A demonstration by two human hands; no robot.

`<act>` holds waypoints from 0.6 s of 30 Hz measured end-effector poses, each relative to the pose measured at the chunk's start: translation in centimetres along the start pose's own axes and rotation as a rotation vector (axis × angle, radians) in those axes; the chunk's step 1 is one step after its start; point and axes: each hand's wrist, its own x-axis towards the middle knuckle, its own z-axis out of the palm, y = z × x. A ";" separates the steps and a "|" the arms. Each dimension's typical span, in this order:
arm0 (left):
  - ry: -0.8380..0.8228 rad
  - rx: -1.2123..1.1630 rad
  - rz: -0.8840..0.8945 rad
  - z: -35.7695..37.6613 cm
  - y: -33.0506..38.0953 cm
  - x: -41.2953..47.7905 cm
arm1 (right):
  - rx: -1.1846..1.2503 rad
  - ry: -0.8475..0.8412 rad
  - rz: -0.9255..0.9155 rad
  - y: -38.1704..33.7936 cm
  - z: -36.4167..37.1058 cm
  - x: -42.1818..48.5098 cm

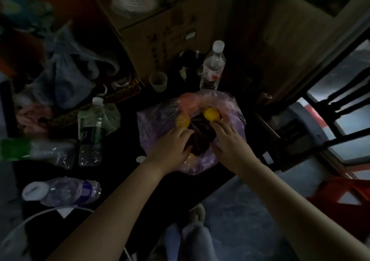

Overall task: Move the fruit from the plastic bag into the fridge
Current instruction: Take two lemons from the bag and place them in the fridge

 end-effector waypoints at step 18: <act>0.071 0.032 0.002 4.5 -4.8 8.2 | -0.109 -0.181 -0.126 6.6 3.5 9.5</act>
